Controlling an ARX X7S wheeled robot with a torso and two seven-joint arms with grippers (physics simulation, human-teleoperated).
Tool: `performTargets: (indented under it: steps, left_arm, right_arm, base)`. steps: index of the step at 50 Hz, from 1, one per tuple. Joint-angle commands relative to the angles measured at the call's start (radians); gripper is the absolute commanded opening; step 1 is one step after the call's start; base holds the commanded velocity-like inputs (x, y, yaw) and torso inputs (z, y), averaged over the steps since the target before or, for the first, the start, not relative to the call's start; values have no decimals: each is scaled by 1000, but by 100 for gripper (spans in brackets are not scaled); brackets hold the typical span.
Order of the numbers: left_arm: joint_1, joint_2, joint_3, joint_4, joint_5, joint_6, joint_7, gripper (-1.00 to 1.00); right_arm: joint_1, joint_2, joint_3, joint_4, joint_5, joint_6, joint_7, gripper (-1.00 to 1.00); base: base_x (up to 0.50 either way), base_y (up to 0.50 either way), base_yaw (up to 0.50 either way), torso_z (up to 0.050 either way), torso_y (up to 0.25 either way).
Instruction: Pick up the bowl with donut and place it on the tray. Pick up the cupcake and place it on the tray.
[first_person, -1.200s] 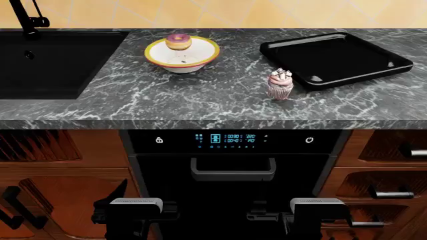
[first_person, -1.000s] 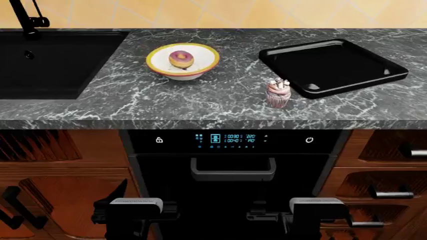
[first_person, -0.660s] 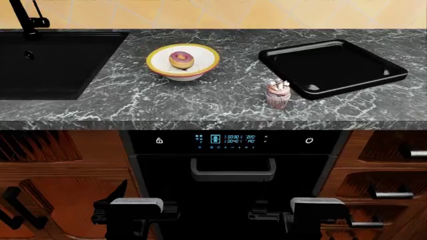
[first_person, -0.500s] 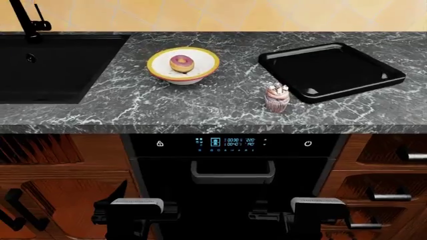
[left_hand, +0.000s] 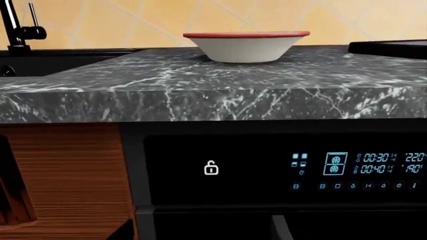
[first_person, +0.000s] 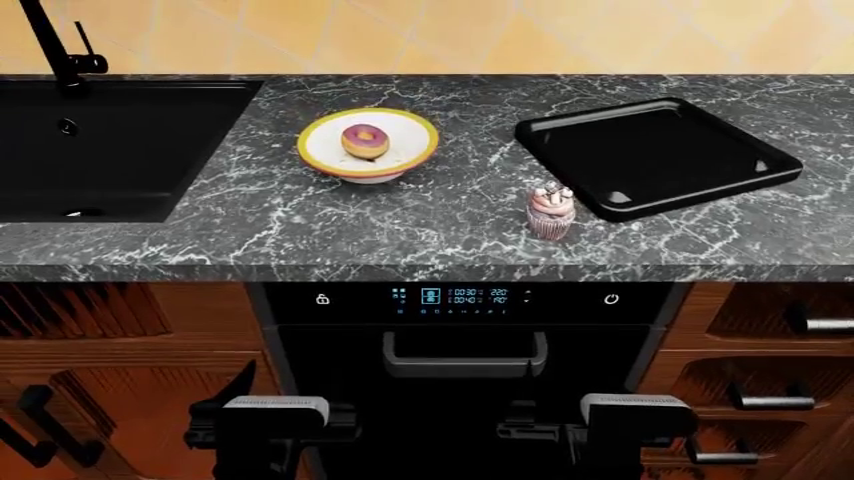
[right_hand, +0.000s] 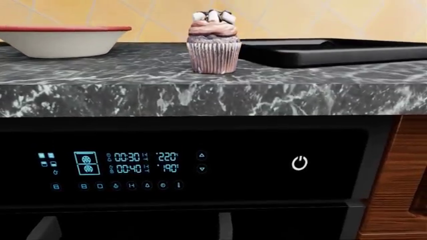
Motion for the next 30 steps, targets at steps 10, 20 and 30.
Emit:
performTargets:
  steps: [10,20,30]
  left_arm:
    - [-1,-21,25,2,-14,0,-29,100]
    - [18,-51,-16,372,-125,-120,-49,100]
    - [-254,-189,-34,886,-310,-679,-95,100]
  right_arm:
    - [3,20,-23,1,21,-1,30,100]
    - [-41,68,-34,-415,-41,195,83,100]
    - [173,100,175,-982,264,894,104,100]
  base:
    - [0,0,0,50,0]
    - [0,0,0,6,0]
    - [0,0,0,0,0]
